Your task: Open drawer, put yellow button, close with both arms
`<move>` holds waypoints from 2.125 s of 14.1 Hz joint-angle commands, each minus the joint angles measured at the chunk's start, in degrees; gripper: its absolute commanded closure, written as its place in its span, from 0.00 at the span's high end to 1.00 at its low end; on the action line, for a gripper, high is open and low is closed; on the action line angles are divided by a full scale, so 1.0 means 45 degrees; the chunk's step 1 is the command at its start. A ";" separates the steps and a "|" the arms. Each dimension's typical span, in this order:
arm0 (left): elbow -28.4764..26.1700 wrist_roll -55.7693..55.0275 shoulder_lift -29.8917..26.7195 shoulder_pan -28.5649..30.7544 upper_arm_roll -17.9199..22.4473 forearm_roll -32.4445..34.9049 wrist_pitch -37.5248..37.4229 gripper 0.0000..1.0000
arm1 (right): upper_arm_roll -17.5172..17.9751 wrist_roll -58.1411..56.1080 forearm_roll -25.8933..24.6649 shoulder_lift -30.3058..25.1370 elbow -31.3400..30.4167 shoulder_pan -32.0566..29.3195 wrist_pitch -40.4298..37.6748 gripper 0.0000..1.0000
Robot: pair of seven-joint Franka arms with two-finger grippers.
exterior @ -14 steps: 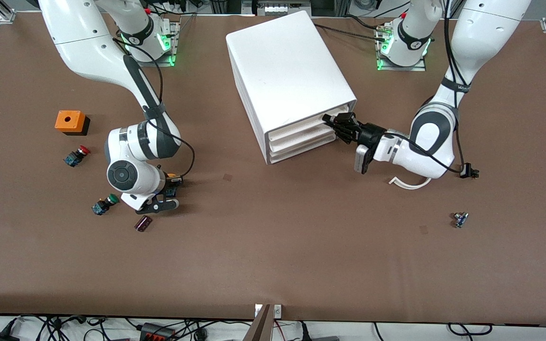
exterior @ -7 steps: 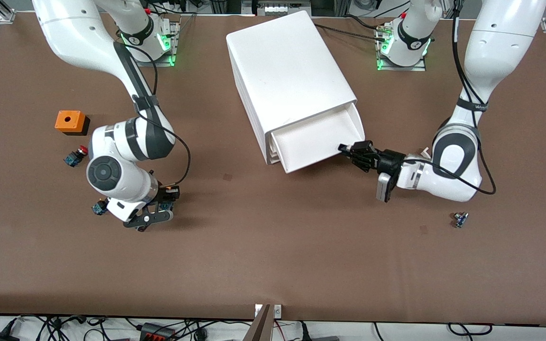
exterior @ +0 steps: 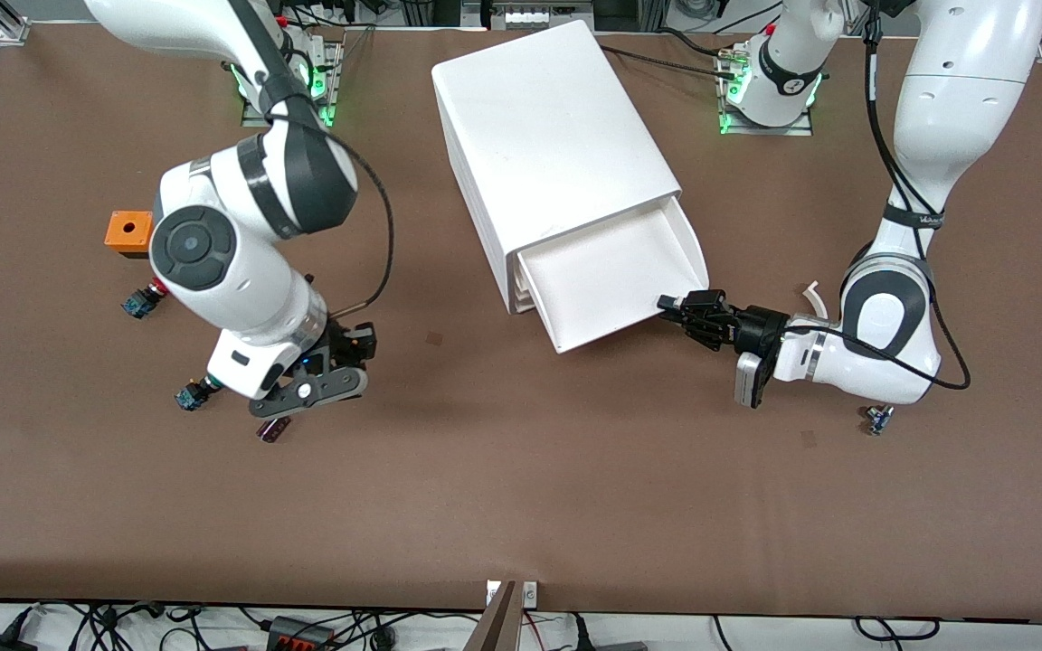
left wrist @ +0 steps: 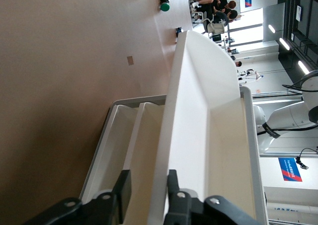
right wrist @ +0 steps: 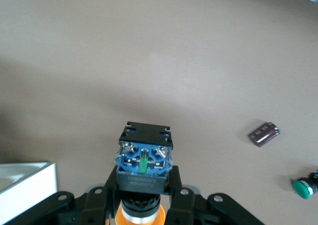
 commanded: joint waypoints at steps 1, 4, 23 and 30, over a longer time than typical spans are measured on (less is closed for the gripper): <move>0.0429 -0.0391 0.0315 -0.0096 0.0265 0.0460 0.0137 1.00 | -0.0041 0.1135 0.0099 0.0210 0.1246 0.1115 -0.0713 0.00; 0.0488 -0.3138 -0.0815 -0.0077 0.0518 0.1099 -0.0760 1.00 | -0.0101 0.2850 0.0060 0.0327 0.1929 0.2406 -0.0596 0.00; 0.5899 -0.9021 -0.1971 -0.0155 0.0538 1.3585 -0.1935 1.00 | -0.0236 0.6744 -0.0037 0.1967 0.2420 0.5180 0.2334 0.00; 0.5586 -1.2014 -0.2011 -0.0135 0.0440 1.3429 -0.2032 1.00 | -0.0178 0.6764 -0.0037 0.2787 0.2928 0.5573 0.3017 0.00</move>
